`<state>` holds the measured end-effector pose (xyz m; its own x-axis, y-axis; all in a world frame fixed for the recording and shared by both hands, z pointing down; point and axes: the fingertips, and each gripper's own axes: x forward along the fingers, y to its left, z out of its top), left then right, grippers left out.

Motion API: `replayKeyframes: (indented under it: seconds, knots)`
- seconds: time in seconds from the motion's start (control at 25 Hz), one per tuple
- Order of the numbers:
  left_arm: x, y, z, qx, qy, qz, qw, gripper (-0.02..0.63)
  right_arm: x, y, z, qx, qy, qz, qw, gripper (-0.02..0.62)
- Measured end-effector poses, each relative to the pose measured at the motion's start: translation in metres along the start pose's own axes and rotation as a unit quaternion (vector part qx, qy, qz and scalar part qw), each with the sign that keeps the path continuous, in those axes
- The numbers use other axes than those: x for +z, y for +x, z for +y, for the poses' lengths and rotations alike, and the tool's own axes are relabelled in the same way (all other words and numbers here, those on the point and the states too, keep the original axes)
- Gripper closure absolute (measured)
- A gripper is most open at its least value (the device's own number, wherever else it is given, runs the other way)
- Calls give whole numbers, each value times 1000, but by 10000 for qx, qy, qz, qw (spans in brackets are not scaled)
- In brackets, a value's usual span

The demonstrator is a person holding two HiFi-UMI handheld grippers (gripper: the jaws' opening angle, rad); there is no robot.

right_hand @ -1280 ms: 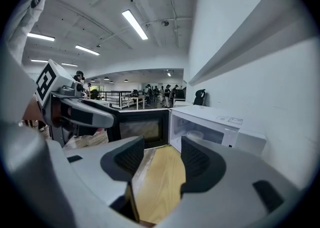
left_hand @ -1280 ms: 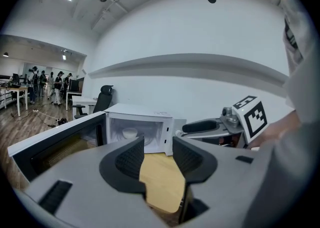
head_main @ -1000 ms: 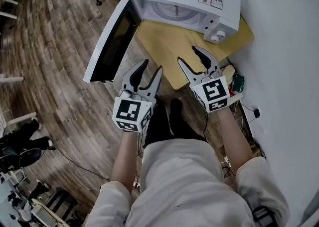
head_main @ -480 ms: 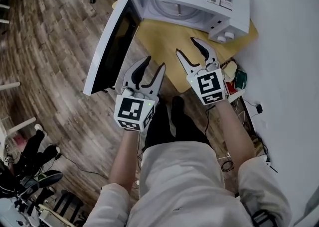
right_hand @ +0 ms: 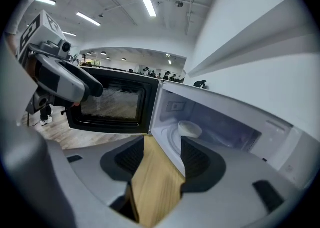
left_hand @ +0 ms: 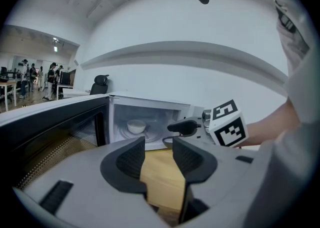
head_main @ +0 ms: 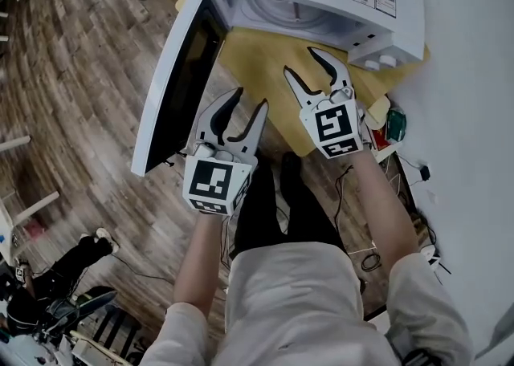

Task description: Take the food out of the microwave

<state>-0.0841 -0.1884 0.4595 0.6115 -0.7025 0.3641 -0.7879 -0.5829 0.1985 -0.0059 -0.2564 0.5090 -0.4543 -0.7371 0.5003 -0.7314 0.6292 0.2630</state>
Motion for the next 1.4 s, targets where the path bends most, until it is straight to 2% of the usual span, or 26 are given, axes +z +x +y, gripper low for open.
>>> replayKeyframes:
  seconds: [0.4,0.6,0.88,1.08,1.4]
  knots:
    - [-16,14,29,131,-83,64,9999,446,-7,47,-14,-210,-651,88,9976,374]
    - [-23,17,36,165,-125,66,9998,446,-3,66,-25,-475,-1089,172,9928,374]
    - [-29,21,40,146,-155,81,9997,446,-5,87,-34,-602,-1571,293,9853,374]
    - [-32,22,44,124,-123,124,9998,446,-5,99,-44,-814,-1881,375,9781,376]
    - [-34,26,46,87,-111,154,9998,446,-11,123,-58,-1186,-2545,752,9568,374]
